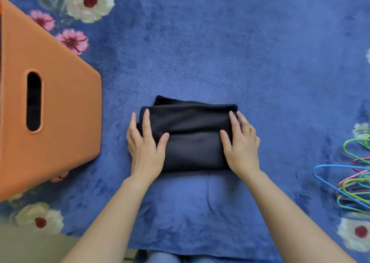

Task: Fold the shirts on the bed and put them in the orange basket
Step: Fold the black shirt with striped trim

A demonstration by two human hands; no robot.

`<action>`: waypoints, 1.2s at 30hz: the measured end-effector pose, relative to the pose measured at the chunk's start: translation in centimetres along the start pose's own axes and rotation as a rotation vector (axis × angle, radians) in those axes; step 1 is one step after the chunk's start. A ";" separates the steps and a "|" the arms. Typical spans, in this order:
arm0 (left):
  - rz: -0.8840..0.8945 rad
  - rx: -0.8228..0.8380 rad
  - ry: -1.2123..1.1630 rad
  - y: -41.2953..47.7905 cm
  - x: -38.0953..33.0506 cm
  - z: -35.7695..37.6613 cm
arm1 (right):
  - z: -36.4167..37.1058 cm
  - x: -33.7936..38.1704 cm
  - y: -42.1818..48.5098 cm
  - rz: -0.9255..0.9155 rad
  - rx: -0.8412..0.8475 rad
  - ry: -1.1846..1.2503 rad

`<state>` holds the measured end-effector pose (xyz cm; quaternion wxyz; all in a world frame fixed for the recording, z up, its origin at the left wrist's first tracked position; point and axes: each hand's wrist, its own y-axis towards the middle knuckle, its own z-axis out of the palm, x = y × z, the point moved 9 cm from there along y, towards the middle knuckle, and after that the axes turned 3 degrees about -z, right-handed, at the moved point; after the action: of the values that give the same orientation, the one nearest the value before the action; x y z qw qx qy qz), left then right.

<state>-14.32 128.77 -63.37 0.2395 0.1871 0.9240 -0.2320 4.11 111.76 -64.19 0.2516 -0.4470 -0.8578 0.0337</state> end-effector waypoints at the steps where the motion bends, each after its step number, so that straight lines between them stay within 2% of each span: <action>1: -0.106 -0.011 -0.147 -0.7 0.8 -0.7 | -0.6 -1.4 -0.7 0.124 -0.016 0.163; 3: -0.339 0.016 -0.373 -2.1 2.4 -1.1 | -0.8 -3.4 -2.4 0.374 0.040 0.477; 5: -0.537 0.103 -0.576 -3.3 3.2 -1.0 | -0.3 -3.6 -3.7 0.531 0.175 0.655; 8: -0.784 0.316 -0.884 -5.3 3.1 -0.3 | -0.4 -3.0 -4.2 0.655 0.350 0.832; 10: -0.871 0.446 -1.003 -7.0 2.2 -1.1 | -2.0 -1.2 -4.6 0.653 0.470 0.910; 14: -0.785 0.498 -1.179 -10.1 -0.3 -6.4 | -7.2 2.8 -6.3 0.511 0.534 1.031; 17: -0.623 0.481 -1.243 -12.1 -2.4 -10.9 | -10.5 5.5 -8.3 0.433 0.545 1.093; 23: -0.297 0.409 -1.209 -14.5 -4.0 -21.7 | -16.3 13.3 -10.7 0.284 0.557 1.083; 27: -0.304 0.328 -1.178 -14.3 -1.8 -27.8 | -19.7 20.6 -9.7 0.131 0.489 0.982; 32: -0.375 0.234 -1.148 -11.5 3.2 -33.2 | -21.4 30.5 -7.4 -0.042 0.292 0.695; 36: -0.460 0.273 -1.112 -9.1 7.4 -35.1 | -19.6 38.3 -5.4 -0.139 0.197 0.445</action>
<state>-37.05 141.23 -36.91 0.6031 -0.1369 0.6395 -0.4566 -9.01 135.29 -30.21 0.4784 -0.3565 -0.8025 0.0005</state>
